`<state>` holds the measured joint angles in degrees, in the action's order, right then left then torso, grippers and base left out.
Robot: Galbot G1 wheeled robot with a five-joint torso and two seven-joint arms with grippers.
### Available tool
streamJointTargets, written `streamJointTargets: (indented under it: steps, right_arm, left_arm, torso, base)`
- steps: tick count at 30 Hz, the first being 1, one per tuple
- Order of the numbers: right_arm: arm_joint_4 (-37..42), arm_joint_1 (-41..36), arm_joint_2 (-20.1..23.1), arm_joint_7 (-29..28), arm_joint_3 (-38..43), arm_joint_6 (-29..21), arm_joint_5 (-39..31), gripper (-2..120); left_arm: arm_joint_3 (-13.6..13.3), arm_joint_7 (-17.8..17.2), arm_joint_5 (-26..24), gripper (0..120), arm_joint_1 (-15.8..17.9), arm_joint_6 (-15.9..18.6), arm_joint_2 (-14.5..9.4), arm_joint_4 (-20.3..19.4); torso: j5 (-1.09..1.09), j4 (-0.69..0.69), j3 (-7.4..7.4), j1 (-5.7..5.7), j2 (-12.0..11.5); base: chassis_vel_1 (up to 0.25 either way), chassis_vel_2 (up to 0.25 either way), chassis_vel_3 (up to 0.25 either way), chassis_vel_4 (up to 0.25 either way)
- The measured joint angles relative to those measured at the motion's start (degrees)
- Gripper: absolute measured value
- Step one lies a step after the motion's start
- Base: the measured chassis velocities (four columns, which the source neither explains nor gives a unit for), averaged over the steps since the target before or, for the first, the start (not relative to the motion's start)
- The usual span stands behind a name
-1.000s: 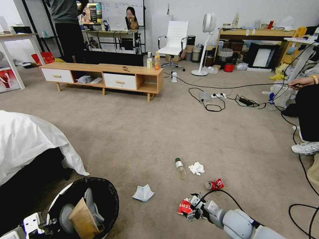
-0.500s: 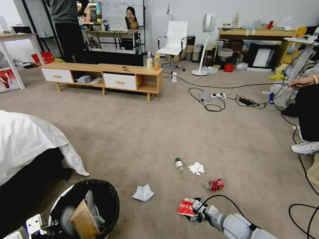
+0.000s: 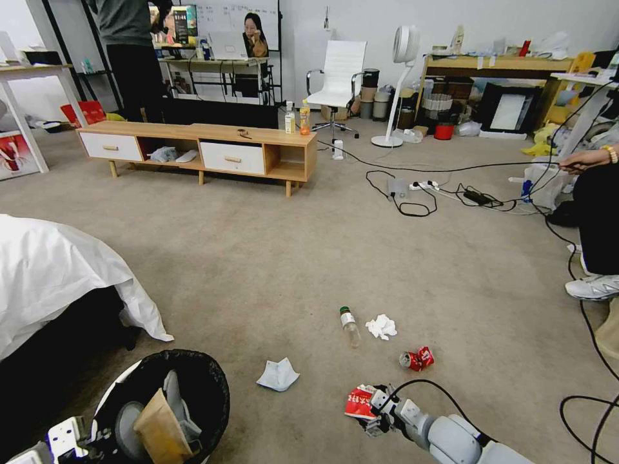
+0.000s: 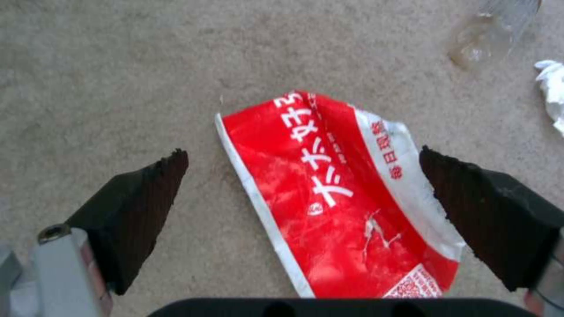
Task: Pick up the trash bin and place the garbage on the floor into it.
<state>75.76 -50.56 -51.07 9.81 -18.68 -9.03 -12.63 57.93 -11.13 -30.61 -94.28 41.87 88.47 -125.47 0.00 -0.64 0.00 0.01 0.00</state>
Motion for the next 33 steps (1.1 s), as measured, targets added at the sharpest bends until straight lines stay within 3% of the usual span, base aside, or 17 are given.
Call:
streamJointTargets:
  steps: [33]
  right_arm:
    - [-7.4, 0.6, -0.7, -1.0, 2.4, 2.0, 2.5, 100]
  left_arm:
    - [-0.7, 0.2, 0.8, 2, 0.2, -0.1, 0.4, 0.7]
  torso:
    - [0.01, 0.0, 0.0, 0.0, 0.0]
  base:
    - [0.0, 0.0, 0.0, 0.0]
